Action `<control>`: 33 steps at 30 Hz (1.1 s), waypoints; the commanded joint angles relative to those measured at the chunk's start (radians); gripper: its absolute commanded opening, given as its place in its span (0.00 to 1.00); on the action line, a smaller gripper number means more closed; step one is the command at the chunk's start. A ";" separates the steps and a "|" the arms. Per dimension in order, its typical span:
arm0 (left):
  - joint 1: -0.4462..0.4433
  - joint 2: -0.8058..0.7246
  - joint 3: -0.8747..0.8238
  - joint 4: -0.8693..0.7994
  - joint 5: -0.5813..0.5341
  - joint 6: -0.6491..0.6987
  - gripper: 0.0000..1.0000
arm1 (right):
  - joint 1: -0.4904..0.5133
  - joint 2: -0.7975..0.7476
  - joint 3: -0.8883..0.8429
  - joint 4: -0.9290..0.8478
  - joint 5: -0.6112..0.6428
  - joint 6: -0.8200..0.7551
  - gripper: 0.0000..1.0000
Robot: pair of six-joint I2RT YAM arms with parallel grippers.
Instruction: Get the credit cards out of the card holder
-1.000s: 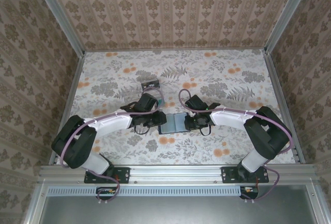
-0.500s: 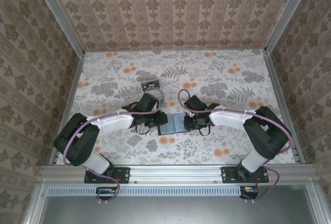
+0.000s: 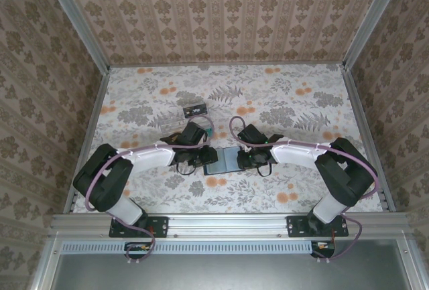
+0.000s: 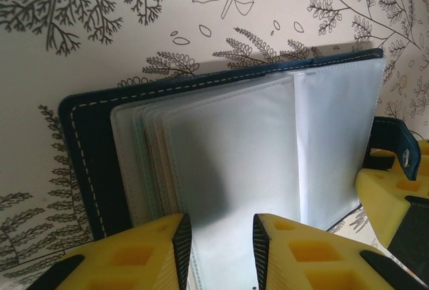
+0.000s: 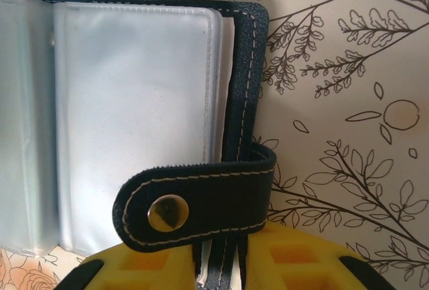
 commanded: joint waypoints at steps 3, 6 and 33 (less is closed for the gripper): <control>-0.010 0.030 -0.007 0.010 0.025 -0.021 0.33 | 0.022 0.013 -0.021 -0.017 -0.007 0.020 0.24; -0.012 0.041 -0.010 0.073 0.066 -0.026 0.37 | 0.024 0.014 -0.021 -0.014 -0.009 0.021 0.24; -0.055 0.075 0.160 0.098 0.150 0.043 0.52 | 0.027 -0.006 -0.021 -0.027 0.035 0.035 0.33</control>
